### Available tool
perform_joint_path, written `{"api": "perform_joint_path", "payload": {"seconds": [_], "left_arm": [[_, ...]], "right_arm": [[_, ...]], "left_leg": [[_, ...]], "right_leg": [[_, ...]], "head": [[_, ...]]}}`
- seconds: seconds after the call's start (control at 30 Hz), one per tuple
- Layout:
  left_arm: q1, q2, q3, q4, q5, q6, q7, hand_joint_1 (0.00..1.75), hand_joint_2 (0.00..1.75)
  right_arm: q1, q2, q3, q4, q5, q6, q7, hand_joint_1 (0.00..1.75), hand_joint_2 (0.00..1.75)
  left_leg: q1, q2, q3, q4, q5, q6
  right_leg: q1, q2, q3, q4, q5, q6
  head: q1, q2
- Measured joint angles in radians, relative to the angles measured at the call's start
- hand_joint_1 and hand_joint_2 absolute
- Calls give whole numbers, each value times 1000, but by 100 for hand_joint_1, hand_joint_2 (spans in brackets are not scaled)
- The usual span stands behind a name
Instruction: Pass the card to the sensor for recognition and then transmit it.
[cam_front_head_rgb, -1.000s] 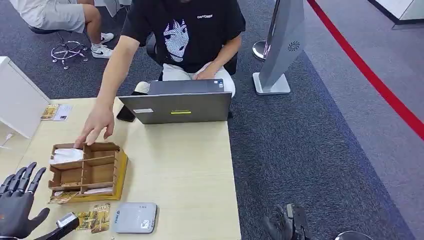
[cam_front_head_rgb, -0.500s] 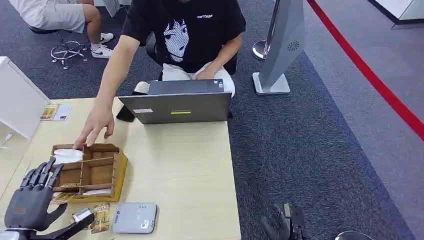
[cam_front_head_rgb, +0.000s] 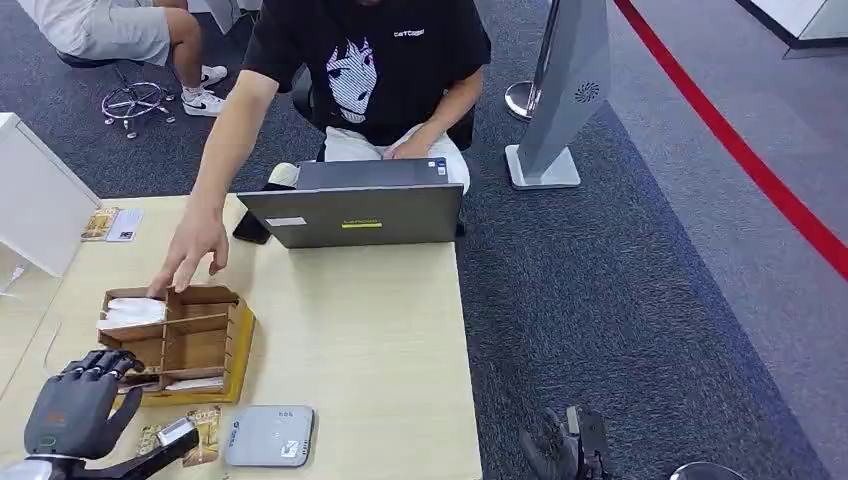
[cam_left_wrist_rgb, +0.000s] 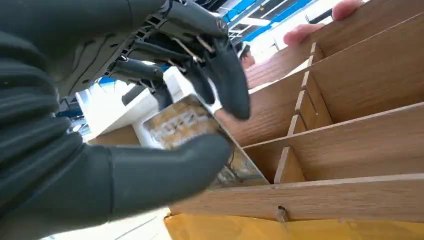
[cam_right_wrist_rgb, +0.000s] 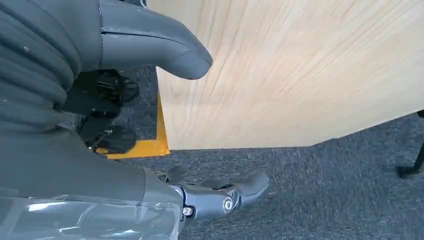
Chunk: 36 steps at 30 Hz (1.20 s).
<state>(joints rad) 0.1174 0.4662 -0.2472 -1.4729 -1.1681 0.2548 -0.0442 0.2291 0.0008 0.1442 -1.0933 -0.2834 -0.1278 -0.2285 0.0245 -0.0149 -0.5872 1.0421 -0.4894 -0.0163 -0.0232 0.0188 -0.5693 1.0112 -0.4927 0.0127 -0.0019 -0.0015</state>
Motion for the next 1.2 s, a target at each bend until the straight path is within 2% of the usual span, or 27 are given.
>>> {"api": "perform_joint_path", "payload": {"seconds": [0.43, 0.6, 0.83, 1.03, 1.2], "left_arm": [[-4, 0, -3, -2, 28, 28, -17, 175, 175], [-14, 0, 6, -59, 37, 58, -45, 175, 175], [-89, 16, 39, -154, 42, 60, -66, 175, 175], [-147, 40, 51, -196, 43, 56, -74, 175, 175], [-212, 66, 67, -198, 70, 1, -63, 175, 175]], "right_arm": [[1, 0, 5, 0, -4, -6, -2, 0, 175], [2, 0, 6, 0, -7, -18, -5, 0, 175], [2, 0, 10, 6, -18, -18, -9, 0, 175], [2, -1, 17, 15, -19, -17, -18, 0, 175], [1, -4, 29, 20, -22, -17, -21, 0, 175]], "left_leg": [[0, 0, 0, 0, 0, 0], [0, 0, 0, 0, 0, 0], [0, 0, 0, 0, 0, 0], [0, 0, 0, 0, 0, 0], [0, 0, 0, 0, 1, 0]], "right_leg": [[0, 0, 0, 0, 0, 0], [0, 0, 0, 0, 0, 0], [0, 0, 0, 0, 1, 0], [0, 0, 0, 0, 1, 0], [0, 0, 0, 0, 1, 0]], "head": [[0, 0], [0, 0], [0, 0], [0, 0], [0, 0]]}}
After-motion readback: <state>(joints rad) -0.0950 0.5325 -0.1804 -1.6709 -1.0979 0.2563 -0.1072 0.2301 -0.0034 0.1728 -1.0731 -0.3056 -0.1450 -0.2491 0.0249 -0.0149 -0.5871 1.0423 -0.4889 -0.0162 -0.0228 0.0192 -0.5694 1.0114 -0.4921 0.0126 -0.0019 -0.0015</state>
